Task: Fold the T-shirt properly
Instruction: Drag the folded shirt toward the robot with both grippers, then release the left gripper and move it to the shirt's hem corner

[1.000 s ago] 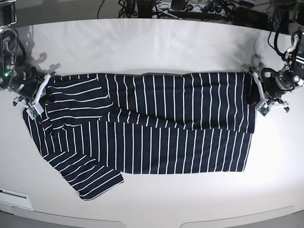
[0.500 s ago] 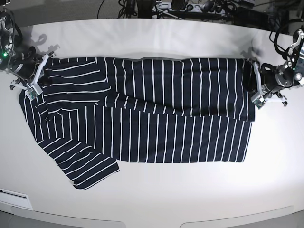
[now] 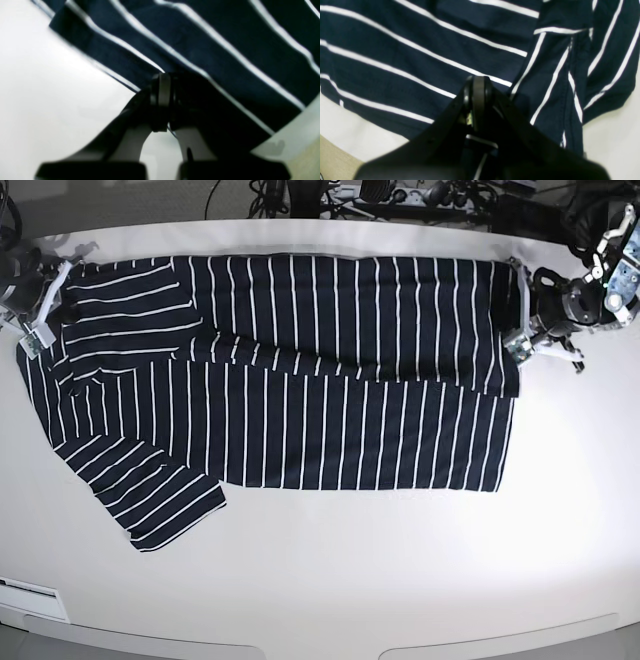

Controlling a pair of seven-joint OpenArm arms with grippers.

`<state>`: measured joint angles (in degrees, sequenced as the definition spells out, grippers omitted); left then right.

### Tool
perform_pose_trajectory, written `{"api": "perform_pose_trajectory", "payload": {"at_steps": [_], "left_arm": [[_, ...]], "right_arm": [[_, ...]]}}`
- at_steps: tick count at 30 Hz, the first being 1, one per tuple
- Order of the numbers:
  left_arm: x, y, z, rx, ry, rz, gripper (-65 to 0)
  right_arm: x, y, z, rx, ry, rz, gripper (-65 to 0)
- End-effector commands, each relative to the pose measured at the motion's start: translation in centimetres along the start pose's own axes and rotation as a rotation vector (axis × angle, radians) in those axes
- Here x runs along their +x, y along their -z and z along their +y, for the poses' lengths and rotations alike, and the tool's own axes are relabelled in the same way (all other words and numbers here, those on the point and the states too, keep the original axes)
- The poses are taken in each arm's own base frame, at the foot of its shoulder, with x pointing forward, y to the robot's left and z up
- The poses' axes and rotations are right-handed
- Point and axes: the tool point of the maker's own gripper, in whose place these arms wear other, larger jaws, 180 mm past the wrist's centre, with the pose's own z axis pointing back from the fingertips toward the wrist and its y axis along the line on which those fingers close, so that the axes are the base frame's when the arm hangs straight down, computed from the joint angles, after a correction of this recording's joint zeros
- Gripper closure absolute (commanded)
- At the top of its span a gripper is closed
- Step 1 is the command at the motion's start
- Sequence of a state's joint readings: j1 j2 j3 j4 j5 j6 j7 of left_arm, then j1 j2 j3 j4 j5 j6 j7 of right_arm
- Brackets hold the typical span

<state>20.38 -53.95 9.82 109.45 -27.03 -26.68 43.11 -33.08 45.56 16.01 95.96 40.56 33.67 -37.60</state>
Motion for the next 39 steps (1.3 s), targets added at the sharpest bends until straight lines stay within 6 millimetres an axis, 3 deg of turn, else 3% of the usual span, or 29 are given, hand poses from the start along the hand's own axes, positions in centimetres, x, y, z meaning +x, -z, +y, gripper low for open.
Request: {"api": "perform_pose_trajectory", "payload": {"at_steps": [1,10,14,24,30,34,39], "left_arm": [[-0.6,-0.2,-1.5,-0.052,0.032,0.039,0.0],[-1.1,-0.4,-0.3,0.039,0.079,0.081,0.0],[-2.3,-0.6,0.4,0.074,0.088,0.149,0.0],[-2.5,-1.0,2.8,0.214,0.019,0.165,0.0],[-2.6,-1.2,3.6,0.265,-0.034,0.162,0.0],[-1.9,-1.4,3.4,0.263,-0.026,0.142,0.0],[0.4,-2.2,3.3,0.293,-0.020,0.077,0.0]], "right_arm": [[0.3,-0.6,-0.8,-0.020,-0.018,0.002,0.0],[-1.1,-0.8,-0.6,-0.015,-0.014,0.059,0.0],[-1.3,-1.1,-2.1,-0.115,-0.027,0.090,0.0],[1.4,-1.5,-1.6,-0.143,-0.033,0.022,0.0],[1.7,-1.6,-1.7,-0.152,-0.031,0.014,0.0],[2.0,-1.6,-1.7,-0.155,-0.031,-0.001,0.0],[2.4,-1.7,-1.8,-0.161,-0.025,-0.024,0.0]]}}
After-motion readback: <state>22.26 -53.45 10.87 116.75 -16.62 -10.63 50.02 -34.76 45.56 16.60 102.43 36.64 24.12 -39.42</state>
